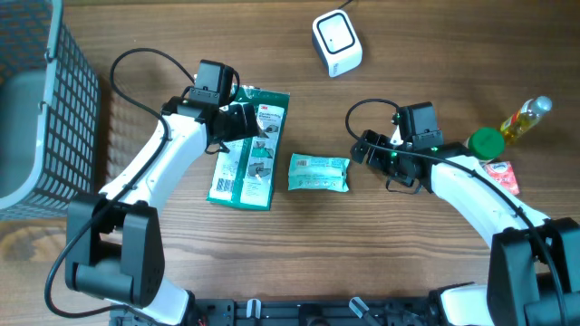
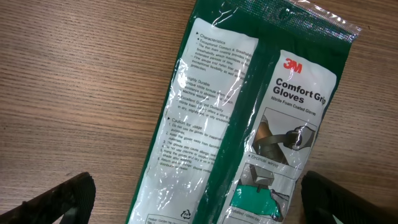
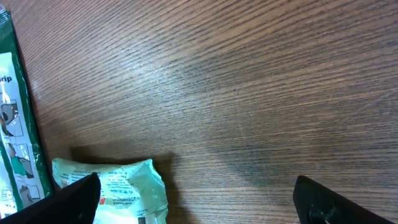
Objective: Scan the item barcode
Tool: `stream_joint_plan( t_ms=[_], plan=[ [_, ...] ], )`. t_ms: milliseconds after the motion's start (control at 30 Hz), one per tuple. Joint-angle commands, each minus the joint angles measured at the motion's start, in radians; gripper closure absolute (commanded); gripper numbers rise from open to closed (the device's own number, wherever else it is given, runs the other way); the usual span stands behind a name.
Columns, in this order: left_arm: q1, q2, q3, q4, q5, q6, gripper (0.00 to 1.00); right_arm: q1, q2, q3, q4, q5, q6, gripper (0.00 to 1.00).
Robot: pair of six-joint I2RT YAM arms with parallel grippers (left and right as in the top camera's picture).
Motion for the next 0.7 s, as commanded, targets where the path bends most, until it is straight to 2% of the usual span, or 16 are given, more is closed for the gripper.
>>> stream_joint_plan(
  t_ms=[0, 667],
  plan=[
    [0.002, 0.004, 0.007, 0.0, -0.014, 0.005, 0.0, -0.001, -0.005, 0.011, 0.005, 0.016, -0.017, 0.0],
    [0.002, 0.004, 0.007, 0.0, -0.014, 0.005, 0.0, -0.001, -0.005, 0.011, 0.005, 0.016, -0.016, 0.02]
  ],
)
